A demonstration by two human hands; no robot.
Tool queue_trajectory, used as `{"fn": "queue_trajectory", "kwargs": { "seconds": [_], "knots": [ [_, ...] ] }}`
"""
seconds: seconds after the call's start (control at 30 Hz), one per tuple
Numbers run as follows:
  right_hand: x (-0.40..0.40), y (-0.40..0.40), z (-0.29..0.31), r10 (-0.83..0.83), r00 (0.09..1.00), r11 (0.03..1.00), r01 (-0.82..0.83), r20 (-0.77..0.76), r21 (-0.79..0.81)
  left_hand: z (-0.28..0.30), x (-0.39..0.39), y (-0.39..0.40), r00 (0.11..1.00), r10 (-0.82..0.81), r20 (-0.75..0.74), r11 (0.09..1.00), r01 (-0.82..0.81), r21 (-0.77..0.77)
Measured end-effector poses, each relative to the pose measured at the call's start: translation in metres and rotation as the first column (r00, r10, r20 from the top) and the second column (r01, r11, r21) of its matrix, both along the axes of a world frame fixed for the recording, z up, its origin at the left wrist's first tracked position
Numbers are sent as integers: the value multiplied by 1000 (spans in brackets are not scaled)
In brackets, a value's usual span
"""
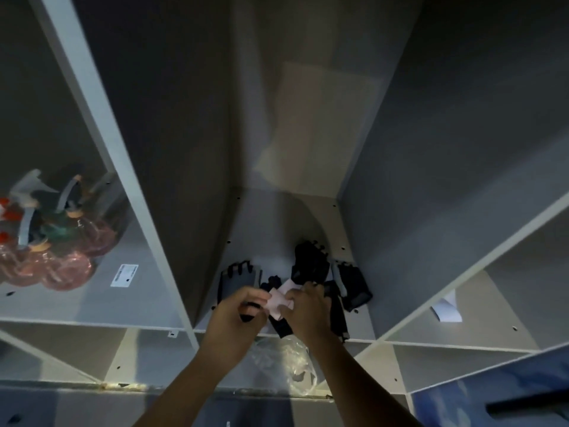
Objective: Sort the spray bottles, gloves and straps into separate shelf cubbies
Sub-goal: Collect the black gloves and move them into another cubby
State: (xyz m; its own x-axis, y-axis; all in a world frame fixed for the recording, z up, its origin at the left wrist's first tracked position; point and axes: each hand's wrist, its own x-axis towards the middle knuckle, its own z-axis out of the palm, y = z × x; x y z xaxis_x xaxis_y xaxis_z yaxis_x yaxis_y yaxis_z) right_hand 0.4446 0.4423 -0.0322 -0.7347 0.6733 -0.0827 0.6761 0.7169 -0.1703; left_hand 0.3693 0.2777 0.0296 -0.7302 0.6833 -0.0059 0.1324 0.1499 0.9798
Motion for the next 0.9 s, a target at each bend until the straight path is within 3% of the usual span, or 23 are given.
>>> {"fn": "queue_trajectory", "kwargs": {
  "seconds": [0.3, 0.5, 0.67, 0.8, 0.9],
  "knots": [
    [-7, -1, -5, -88, 984, 995, 82, -155, -49, 3, -7, -4, 996, -37, -75, 999, 36, -21],
    [7, -17, 13, -24, 875, 997, -12, -484, -72, 19, -16, -2, 962, -67, -265, 998, 60, -33],
    [30, -20, 85, 44, 752, 989, -127, -657, -80, 55, -26, 13, 919, -139, -369, 990, 119, -77],
    [50, -27, 169, 10, 646, 985, -140, -763, -105, 112, -23, 28, 909, -293, -296, 951, 310, 9],
    [73, -39, 229, -22, 582, 985, -128, -813, -118, 163, -10, 33, 875, -362, -321, 909, 407, 85]
  ]
}}
